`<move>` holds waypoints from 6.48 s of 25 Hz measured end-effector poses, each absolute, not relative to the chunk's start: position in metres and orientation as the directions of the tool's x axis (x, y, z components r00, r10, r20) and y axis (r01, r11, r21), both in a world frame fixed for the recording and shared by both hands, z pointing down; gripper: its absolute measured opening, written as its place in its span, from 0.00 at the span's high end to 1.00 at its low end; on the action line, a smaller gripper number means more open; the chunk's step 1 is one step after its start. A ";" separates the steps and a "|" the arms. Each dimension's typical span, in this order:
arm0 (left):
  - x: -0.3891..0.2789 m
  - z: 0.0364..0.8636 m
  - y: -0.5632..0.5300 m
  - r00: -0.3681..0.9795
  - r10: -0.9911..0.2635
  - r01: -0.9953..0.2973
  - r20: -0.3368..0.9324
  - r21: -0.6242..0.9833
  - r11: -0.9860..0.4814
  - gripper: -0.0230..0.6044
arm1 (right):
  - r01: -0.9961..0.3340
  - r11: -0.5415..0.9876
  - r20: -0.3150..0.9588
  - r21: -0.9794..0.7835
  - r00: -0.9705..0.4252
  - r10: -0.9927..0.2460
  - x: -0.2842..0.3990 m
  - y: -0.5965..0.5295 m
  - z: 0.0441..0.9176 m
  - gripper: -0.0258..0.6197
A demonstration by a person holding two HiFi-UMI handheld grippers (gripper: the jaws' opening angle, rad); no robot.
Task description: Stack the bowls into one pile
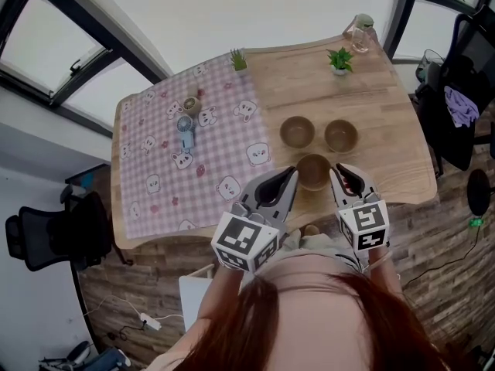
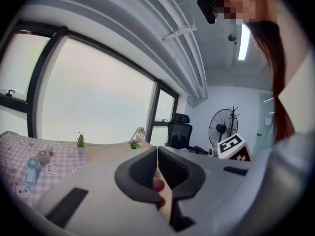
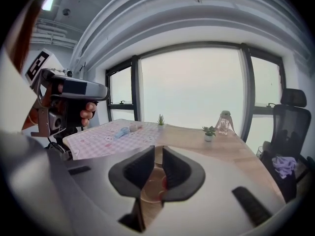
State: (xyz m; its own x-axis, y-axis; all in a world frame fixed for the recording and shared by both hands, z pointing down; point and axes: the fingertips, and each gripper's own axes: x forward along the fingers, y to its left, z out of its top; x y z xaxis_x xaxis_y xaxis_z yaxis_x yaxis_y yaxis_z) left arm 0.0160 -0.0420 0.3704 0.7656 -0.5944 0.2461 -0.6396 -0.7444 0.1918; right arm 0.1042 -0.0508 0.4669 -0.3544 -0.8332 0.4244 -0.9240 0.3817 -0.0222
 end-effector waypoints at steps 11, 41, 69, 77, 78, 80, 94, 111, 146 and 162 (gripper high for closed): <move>0.015 0.381 -0.056 0.798 -0.545 -0.596 0.259 0.205 -0.776 0.95 | -0.936 0.352 0.487 0.007 -0.304 -0.819 0.107 -0.068 0.503 0.87; 0.014 0.404 -0.083 0.832 -0.475 -0.545 0.287 0.260 -0.797 0.95 | -0.968 0.248 0.646 -0.046 -0.219 -0.732 0.124 -0.078 0.601 0.84; 0.003 0.419 -0.094 0.827 -0.461 -0.550 0.321 0.297 -0.780 0.95 | -0.977 0.160 0.726 -0.143 -0.213 -0.654 0.122 -0.087 0.650 0.85; 0.001 0.421 -0.093 0.824 -0.465 -0.555 0.324 0.295 -0.778 0.95 | -0.980 0.166 0.735 -0.110 -0.193 -0.650 0.121 -0.088 0.650 0.91; 0.001 0.421 -0.093 0.824 -0.465 -0.555 0.324 0.294 -0.778 0.95 | -0.980 0.165 0.734 -0.114 -0.195 -0.650 0.120 -0.088 0.649 0.91; 0.001 0.420 -0.091 0.825 -0.466 -0.554 0.319 0.293 -0.779 0.95 | -0.979 0.163 0.729 -0.123 -0.201 -0.654 0.120 -0.088 0.647 0.92; -0.004 0.416 -0.082 0.838 -0.465 -0.539 0.287 0.300 -0.787 0.95 | -0.979 0.150 0.686 -0.141 -0.205 -0.698 0.117 -0.083 0.621 0.93; -0.022 0.416 -0.078 0.854 -0.452 -0.517 0.258 0.320 -0.794 0.95 | -0.978 0.141 0.606 -0.152 -0.205 -0.769 0.095 -0.089 0.571 0.93; -0.025 0.416 -0.115 0.715 -0.639 -0.699 0.284 0.314 -0.643 0.95 | -0.919 0.346 0.536 -0.187 -0.391 -0.748 0.081 -0.155 0.540 0.93; -0.016 0.419 -0.126 0.637 -0.702 -0.771 0.320 0.295 -0.565 0.95 | -0.887 0.400 0.557 -0.232 -0.458 -0.693 0.092 -0.186 0.559 0.93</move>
